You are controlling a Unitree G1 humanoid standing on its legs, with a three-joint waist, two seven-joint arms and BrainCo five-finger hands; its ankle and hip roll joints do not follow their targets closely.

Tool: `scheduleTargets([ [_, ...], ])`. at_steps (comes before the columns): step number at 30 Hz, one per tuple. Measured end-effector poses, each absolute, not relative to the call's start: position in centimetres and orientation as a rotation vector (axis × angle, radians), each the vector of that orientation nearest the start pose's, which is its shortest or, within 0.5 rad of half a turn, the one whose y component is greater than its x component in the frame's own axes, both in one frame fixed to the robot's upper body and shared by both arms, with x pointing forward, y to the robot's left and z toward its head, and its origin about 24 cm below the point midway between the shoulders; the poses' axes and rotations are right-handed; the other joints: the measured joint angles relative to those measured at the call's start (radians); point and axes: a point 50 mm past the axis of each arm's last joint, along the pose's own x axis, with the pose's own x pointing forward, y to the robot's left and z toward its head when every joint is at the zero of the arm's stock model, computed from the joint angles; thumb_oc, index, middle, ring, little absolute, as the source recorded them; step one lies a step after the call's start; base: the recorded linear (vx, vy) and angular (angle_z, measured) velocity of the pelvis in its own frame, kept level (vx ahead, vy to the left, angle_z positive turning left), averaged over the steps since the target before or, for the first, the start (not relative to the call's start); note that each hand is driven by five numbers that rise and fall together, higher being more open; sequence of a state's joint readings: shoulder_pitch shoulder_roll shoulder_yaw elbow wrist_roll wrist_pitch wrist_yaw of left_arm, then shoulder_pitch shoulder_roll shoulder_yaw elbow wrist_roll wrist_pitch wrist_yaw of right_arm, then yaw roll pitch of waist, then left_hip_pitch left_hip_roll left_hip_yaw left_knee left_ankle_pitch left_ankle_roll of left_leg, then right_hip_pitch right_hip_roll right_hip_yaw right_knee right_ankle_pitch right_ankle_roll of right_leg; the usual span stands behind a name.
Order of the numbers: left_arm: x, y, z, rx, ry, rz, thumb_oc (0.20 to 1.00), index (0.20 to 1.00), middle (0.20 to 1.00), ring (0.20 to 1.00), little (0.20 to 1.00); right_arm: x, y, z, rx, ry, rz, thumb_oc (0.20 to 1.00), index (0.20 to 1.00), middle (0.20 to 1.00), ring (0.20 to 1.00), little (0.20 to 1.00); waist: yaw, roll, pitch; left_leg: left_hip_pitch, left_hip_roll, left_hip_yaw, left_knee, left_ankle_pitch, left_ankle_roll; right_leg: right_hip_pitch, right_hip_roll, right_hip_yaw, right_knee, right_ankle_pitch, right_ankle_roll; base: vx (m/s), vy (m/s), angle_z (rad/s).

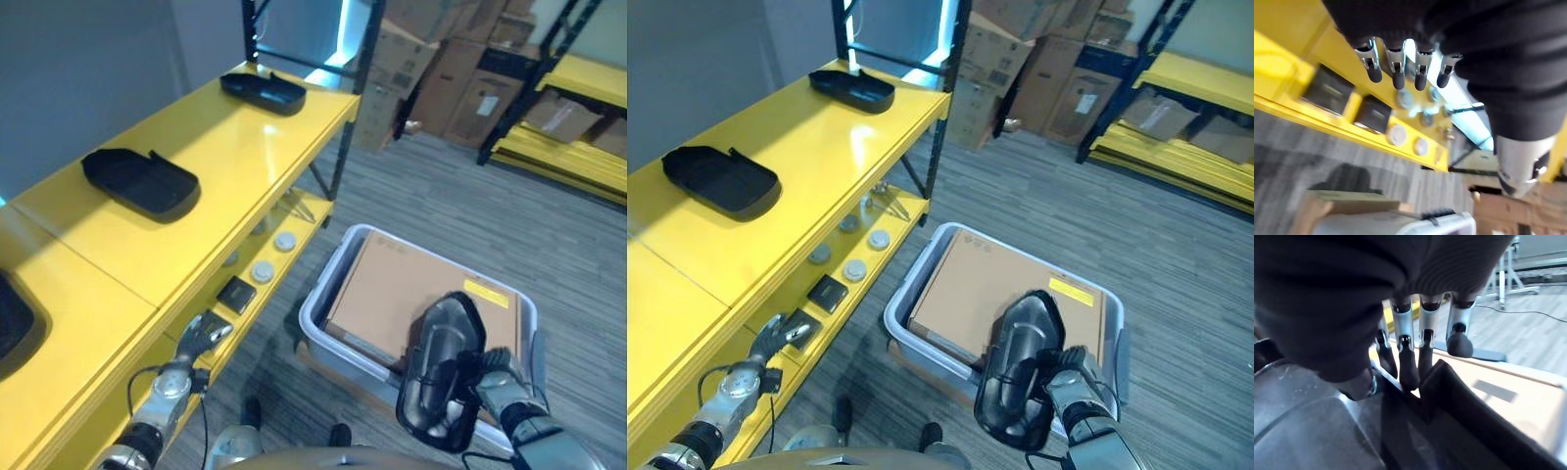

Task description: Move parts from the plastic box to the shelf.

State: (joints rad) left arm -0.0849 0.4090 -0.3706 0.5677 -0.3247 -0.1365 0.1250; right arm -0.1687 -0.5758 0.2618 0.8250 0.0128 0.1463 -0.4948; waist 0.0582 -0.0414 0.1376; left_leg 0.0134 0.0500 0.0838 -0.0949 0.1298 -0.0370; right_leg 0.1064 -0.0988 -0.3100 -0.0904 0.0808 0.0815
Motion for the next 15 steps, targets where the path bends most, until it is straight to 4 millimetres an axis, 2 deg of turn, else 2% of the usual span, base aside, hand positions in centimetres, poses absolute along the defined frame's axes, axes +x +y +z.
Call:
scheduleTargets([
  [4,26.0,17.8,-0.3,0.164,0.24,-0.188,1.0,1.0,1.0,1.0,1.0,23.8,-32.0,-0.3,-0.933,0.37,-0.531,0.2,0.2,0.2,0.2,0.2,-0.019,0.003,-0.007,0.017,0.001,0.014,0.0,0.001,0.002,0.0,0.0,0.021,0.0,0.006,-0.001,-0.04,-0.004,-0.1],
  [5,26.4,17.2,0.4,0.159,0.222,-0.22,1.0,1.0,1.0,1.0,1.0,24.3,-31.7,0.6,-0.935,0.312,-0.537,0.2,0.2,0.2,0.2,0.2,-0.023,0.004,-0.007,0.02,0.001,0.02,0.0,0.001,0.002,0.001,0.0,0.026,0.0,0.007,-0.001,-0.03,0.015,-0.17],
  [11,27.6,14.3,2.4,0.092,0.192,-0.36,1.0,1.0,1.0,1.0,1.0,27.1,-29.2,6.2,-1.012,-0.043,-0.529,0.2,0.2,0.2,0.2,0.2,-0.066,0.005,-0.013,0.026,0.001,0.036,0.0,-0.001,0.004,-0.004,0.0,0.048,0.0,0.01,0.0,-0.01,0.021,-0.1],
  [15,28.8,11.0,5.0,0.025,0.096,-0.454,1.0,1.0,1.0,1.0,1.0,28.8,-27.5,10.0,-1.014,-0.261,-0.545,0.2,0.2,0.2,0.2,0.2,-0.085,0.006,-0.013,0.035,0.001,0.056,0.0,-0.008,0.005,-0.006,-0.001,0.066,0.0,0.012,0.002,-0.01,0.016,-0.14],
])
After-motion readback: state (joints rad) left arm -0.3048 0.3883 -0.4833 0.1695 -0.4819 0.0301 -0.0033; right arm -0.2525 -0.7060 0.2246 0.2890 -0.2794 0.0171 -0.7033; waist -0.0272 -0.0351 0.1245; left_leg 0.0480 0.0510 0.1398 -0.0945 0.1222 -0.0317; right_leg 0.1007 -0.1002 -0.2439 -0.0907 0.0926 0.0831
